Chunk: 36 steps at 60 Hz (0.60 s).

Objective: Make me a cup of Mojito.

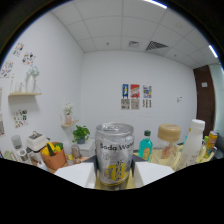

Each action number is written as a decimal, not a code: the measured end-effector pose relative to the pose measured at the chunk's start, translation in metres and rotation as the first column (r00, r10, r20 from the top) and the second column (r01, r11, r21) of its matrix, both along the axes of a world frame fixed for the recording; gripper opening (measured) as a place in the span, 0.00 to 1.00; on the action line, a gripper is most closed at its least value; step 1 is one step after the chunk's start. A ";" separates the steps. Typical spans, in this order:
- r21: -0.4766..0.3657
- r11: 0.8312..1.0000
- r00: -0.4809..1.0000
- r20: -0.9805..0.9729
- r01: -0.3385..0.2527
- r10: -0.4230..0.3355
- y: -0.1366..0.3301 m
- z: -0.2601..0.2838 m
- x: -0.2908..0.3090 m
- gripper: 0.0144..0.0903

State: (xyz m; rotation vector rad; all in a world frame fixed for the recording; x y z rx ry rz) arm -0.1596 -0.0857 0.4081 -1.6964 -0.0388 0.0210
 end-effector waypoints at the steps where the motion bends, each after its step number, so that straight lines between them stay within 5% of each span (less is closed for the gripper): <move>1: 0.000 1.000 1.000 -0.002 0.004 -0.004 -0.001 0.001 0.001 0.52; 18: -0.011 0.998 0.999 0.000 -0.054 0.054 -0.006 0.002 -0.002 0.48; 36: 0.113 0.985 0.991 -0.034 -0.127 0.132 -0.081 0.041 0.008 0.48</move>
